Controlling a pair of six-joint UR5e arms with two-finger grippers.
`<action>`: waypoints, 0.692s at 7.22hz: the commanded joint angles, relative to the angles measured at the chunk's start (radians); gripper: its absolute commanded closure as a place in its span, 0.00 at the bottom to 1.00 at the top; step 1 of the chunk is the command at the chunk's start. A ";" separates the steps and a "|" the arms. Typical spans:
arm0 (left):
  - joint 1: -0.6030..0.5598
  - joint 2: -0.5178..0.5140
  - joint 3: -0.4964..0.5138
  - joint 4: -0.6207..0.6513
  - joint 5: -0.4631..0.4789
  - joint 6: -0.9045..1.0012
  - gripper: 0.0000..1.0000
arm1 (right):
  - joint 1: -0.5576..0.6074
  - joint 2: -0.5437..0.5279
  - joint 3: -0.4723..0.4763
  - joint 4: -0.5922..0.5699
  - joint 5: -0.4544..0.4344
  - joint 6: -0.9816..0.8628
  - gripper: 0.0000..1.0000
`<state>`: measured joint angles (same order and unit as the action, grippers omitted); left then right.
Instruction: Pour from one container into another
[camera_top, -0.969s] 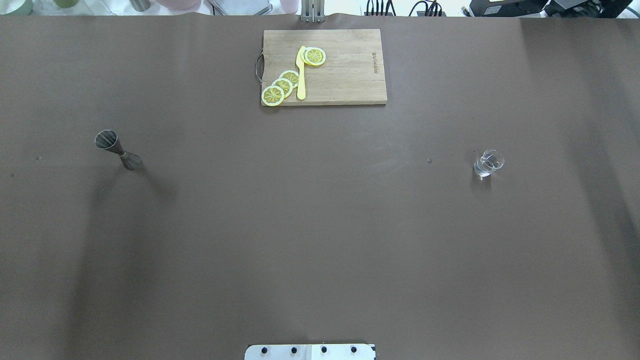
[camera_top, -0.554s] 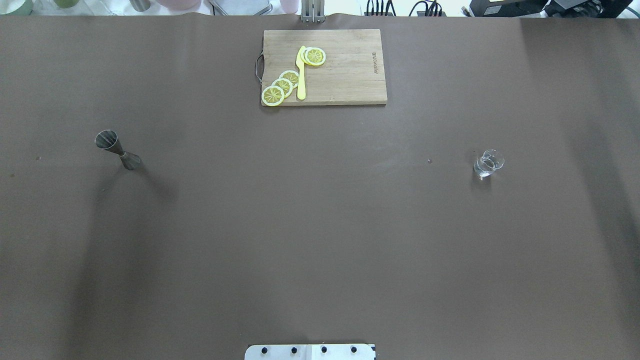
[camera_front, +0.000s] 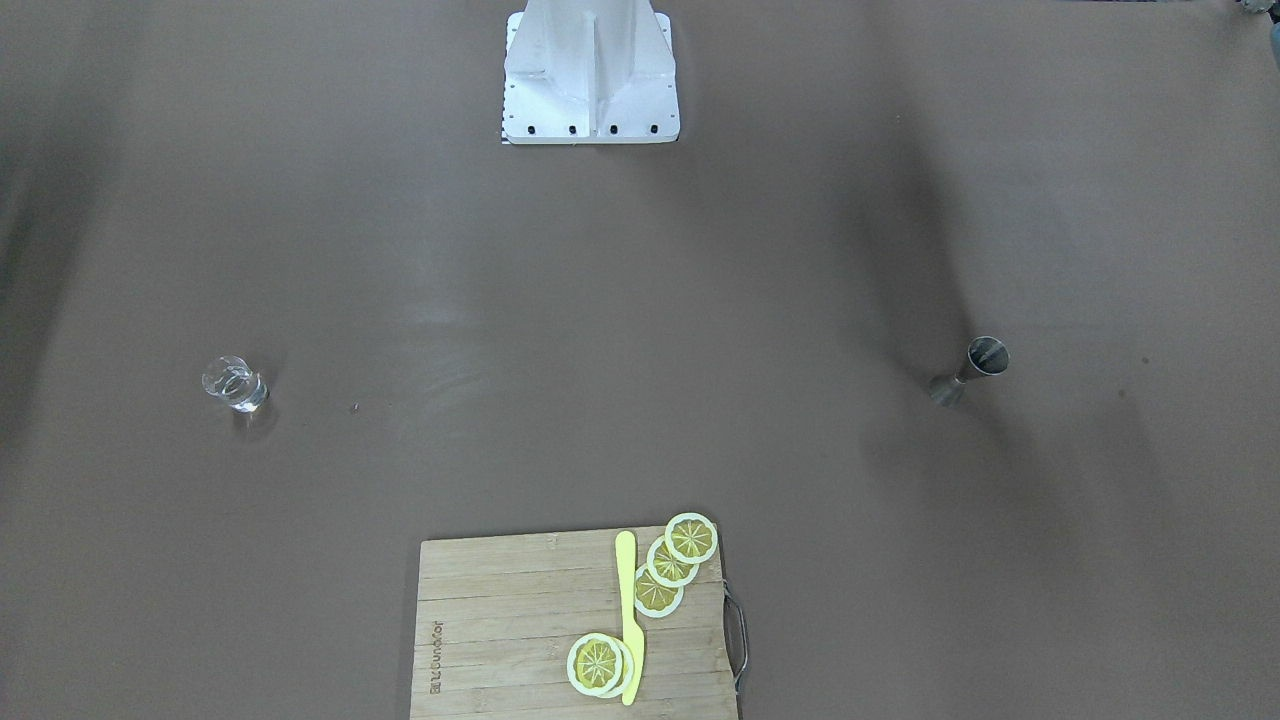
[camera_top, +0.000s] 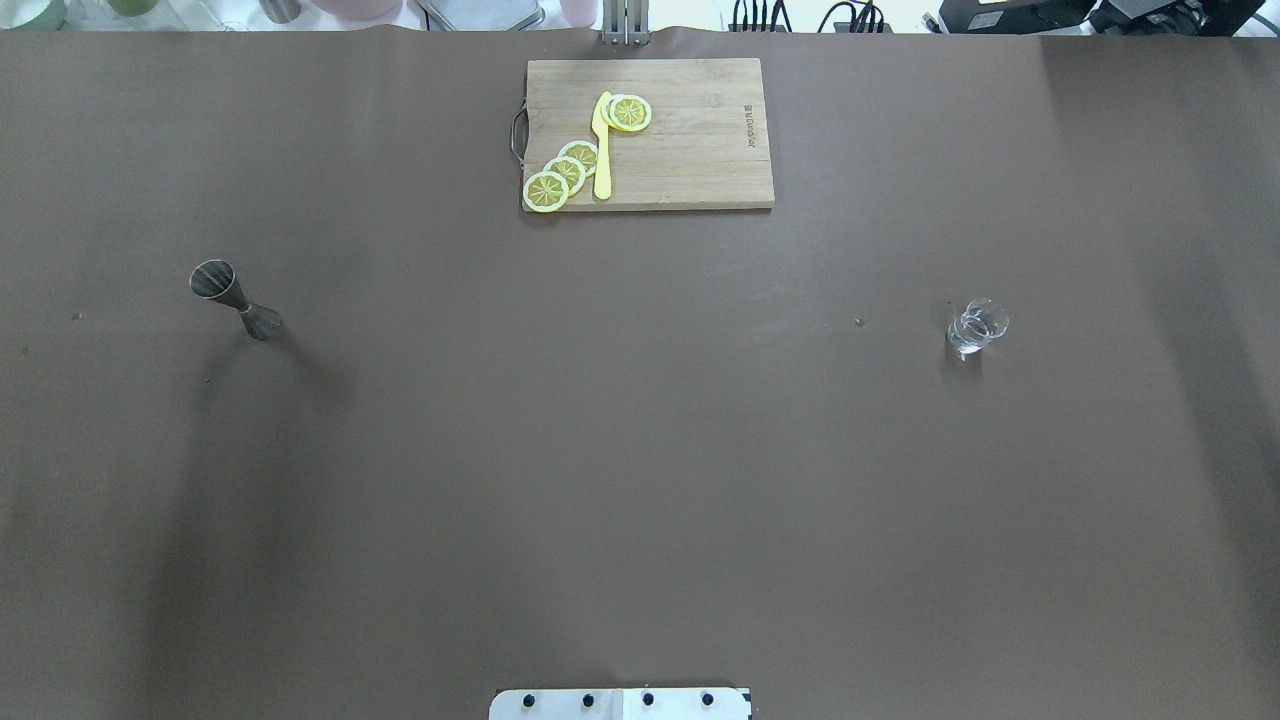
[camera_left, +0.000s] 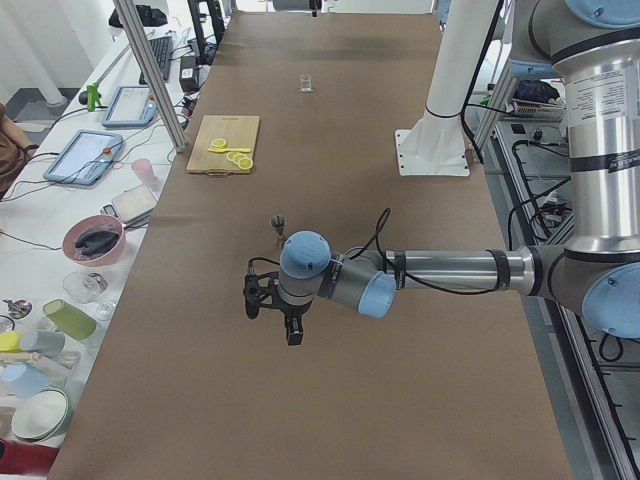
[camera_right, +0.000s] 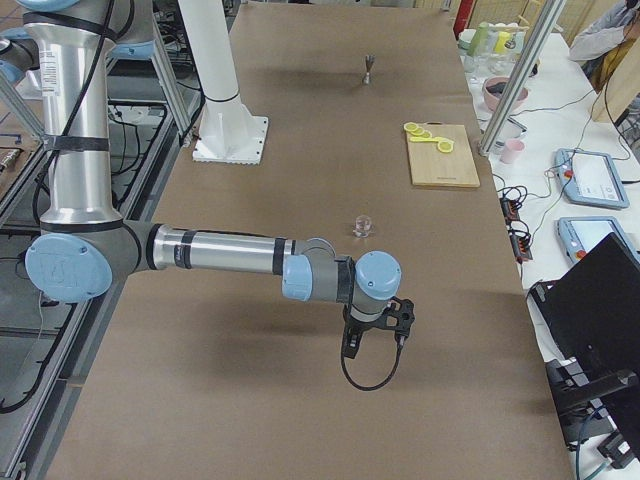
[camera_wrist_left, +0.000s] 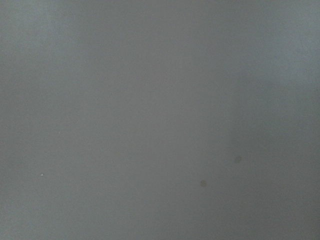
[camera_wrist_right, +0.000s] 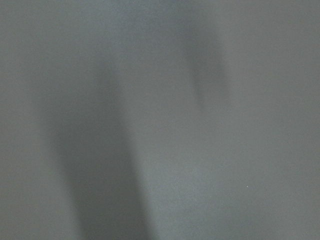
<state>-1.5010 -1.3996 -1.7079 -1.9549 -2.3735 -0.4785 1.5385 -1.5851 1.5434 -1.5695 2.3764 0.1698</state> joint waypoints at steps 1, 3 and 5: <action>0.016 -0.012 0.004 0.005 0.005 -0.008 0.02 | 0.012 -0.001 0.003 -0.001 -0.017 -0.111 0.00; 0.018 -0.024 0.011 0.030 -0.007 -0.012 0.02 | 0.012 -0.009 0.001 -0.001 -0.019 -0.110 0.00; 0.016 -0.024 0.016 0.031 -0.045 -0.015 0.02 | 0.020 -0.013 0.004 0.000 -0.017 -0.108 0.00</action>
<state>-1.4845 -1.4229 -1.6949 -1.9259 -2.3947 -0.4920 1.5538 -1.5960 1.5462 -1.5698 2.3584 0.0611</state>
